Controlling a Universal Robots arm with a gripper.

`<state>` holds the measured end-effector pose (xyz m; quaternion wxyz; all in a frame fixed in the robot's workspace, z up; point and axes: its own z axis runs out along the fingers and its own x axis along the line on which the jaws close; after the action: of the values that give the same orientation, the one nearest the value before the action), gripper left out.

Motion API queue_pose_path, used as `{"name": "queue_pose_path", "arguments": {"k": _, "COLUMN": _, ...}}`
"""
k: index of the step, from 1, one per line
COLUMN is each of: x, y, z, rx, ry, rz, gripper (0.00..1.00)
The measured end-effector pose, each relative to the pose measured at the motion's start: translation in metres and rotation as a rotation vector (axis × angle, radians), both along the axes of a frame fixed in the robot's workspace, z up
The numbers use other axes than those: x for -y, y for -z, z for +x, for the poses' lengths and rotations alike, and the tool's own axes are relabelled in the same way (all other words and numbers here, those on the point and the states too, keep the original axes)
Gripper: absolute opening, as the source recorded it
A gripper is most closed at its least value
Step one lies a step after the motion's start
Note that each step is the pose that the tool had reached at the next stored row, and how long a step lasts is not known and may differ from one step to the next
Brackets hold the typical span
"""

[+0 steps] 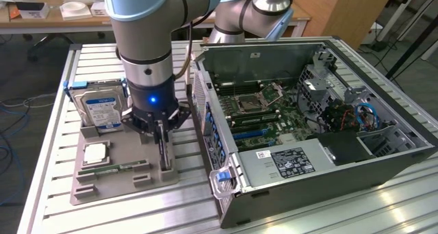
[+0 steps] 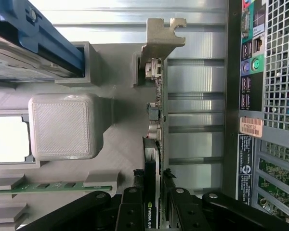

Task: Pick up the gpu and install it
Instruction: 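Pick up the gpu and move the gpu toward the slot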

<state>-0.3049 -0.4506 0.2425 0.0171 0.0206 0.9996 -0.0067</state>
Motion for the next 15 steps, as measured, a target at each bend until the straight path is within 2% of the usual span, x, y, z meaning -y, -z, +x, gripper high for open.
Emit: {"name": "queue_pose_path", "arguments": {"k": 15, "x": 0.0000, "y": -0.0127, "z": 0.000, "rx": 0.0000, "ry": 0.000, "rz": 0.0000, "gripper": 0.26}}
